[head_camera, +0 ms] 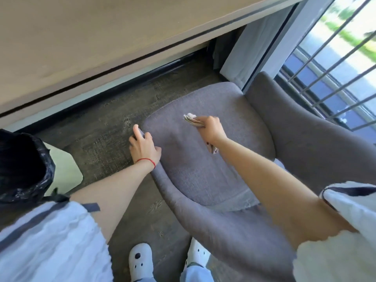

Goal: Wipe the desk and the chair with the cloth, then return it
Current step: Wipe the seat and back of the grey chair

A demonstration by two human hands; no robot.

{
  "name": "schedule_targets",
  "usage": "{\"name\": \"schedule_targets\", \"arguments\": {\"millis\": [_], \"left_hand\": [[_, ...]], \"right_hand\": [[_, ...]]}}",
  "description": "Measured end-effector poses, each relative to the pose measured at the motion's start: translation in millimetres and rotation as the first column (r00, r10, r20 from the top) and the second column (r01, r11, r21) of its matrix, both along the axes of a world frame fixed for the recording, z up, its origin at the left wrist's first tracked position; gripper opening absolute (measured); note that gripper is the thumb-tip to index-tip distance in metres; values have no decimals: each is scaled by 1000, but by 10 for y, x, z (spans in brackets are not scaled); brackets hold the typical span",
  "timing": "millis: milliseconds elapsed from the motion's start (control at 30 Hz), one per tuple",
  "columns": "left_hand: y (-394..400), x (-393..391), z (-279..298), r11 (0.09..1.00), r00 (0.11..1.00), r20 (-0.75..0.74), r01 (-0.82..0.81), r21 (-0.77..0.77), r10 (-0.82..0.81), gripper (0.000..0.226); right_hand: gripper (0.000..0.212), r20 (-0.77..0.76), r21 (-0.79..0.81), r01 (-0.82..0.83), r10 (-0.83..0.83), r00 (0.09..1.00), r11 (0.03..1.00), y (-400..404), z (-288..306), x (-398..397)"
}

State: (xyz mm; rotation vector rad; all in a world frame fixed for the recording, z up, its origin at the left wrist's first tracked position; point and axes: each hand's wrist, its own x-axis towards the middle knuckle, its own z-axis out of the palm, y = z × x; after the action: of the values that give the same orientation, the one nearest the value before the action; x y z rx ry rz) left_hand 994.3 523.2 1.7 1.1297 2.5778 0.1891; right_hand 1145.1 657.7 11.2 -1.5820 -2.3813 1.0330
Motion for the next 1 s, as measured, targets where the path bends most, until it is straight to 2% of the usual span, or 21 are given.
{"name": "schedule_targets", "arguments": {"millis": [67,133,233,367,433,500,600,733,833,900,1000], "left_hand": [[-60,0,211,996,996,-53,74,-50,-76,41],[-126,69,515,991,991,-41,126,-42,-127,38],[-239,326,1076,972,952,201,232,26,-232,28],[-460,907,1785,933,806,470,302,198,-360,21],[-604,1269,2030,909,697,586,357,217,-414,22],[-725,1627,2198,849,584,646,487,204,-490,29],[-839,2073,2313,677,496,547,711,190,-674,42],[-936,2494,2279,579,468,429,797,173,-772,42],[-974,2726,2107,468,425,243,869,162,-872,43],[-990,2865,1964,443,406,201,875,196,-891,55],[-1021,2941,1784,446,410,184,860,247,-893,80]], "right_hand": [[40,-71,-63,101,-106,992,993,-74,297,92],[38,-134,-126,174,-191,972,977,-153,645,207],[32,-237,-191,298,-338,911,935,-320,1243,429],[38,-348,-293,464,-545,763,836,-651,2025,793],[38,-390,-295,526,-604,696,797,-867,2311,1037],[39,-448,-292,593,-655,609,751,-1100,2531,1322],[38,-575,-322,681,-707,411,658,-1464,2698,1738],[38,-703,-398,748,-701,124,531,-1899,2623,2198],[35,-732,-481,780,-673,-105,401,-2120,2475,2539],[32,-729,-531,791,-640,-243,305,-2207,2345,2790],[30,-701,-611,758,-602,-382,230,-2328,2102,3125]]}}
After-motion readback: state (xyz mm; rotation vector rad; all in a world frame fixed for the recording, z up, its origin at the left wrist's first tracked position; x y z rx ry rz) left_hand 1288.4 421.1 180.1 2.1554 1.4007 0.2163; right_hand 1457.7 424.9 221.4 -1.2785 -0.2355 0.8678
